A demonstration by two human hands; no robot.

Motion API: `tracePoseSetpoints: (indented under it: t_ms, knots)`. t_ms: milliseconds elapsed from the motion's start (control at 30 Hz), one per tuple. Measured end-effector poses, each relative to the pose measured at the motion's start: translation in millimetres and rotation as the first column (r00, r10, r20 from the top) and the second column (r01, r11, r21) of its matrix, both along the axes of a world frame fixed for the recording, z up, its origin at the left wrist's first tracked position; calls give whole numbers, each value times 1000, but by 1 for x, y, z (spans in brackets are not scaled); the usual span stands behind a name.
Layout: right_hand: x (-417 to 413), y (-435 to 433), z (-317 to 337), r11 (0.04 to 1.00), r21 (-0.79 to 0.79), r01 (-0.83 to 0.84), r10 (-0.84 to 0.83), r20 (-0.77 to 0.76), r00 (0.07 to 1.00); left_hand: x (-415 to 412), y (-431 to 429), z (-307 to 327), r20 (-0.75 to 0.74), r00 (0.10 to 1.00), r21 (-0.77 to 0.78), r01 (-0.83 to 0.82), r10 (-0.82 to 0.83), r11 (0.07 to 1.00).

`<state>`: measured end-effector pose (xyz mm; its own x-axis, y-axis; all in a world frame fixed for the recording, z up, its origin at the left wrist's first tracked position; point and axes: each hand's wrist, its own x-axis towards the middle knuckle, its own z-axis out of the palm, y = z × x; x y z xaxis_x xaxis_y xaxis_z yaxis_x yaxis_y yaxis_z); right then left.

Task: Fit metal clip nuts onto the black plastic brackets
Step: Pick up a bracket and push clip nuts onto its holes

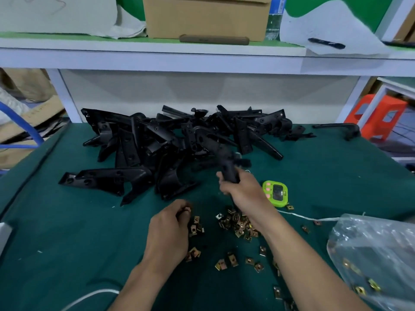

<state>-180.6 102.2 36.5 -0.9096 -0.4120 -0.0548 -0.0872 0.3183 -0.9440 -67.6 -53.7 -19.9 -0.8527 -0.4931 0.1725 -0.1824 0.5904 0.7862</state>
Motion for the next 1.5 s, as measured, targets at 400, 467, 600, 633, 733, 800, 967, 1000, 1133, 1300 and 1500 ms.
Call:
tracePoseSetpoints:
  t_ms: [400,467,600,633,733,800,967,1000,1133,1300,1500]
  knots:
    - [59,12,-37,972,-235,0,21,84,996,-2,11,9,-119,964,311,263,-237,913]
    - [59,13,-39,969,-245,13,13,104,994,-1,12,8,-146,955,289,291,-258,912]
    - [57,13,-40,974,-228,-3,26,98,995,0,11,8,-159,951,292,303,-266,907]
    - [56,13,-41,976,-217,-11,31,89,996,0,11,8,-156,952,300,299,-263,906]
    - [54,11,-43,978,-208,-19,35,74,997,0,13,7,-141,954,248,294,-266,923]
    - [53,12,-44,975,-221,-13,30,69,997,1,16,6,-142,956,183,282,-258,942]
    - [51,15,-43,981,-189,-48,60,56,997,4,21,9,-131,948,87,302,-290,949]
    - [51,15,-43,981,-186,-60,71,56,996,5,20,9,-123,945,87,313,-302,946]
    - [50,17,-40,984,-150,-94,100,30,995,5,16,12,-102,940,74,335,-327,939]
    - [48,18,-44,996,-54,-67,65,-51,997,6,17,15,-150,955,-48,251,-255,967]
    - [51,18,-47,998,20,-62,64,-107,992,13,19,21,-74,963,-241,234,-258,942]
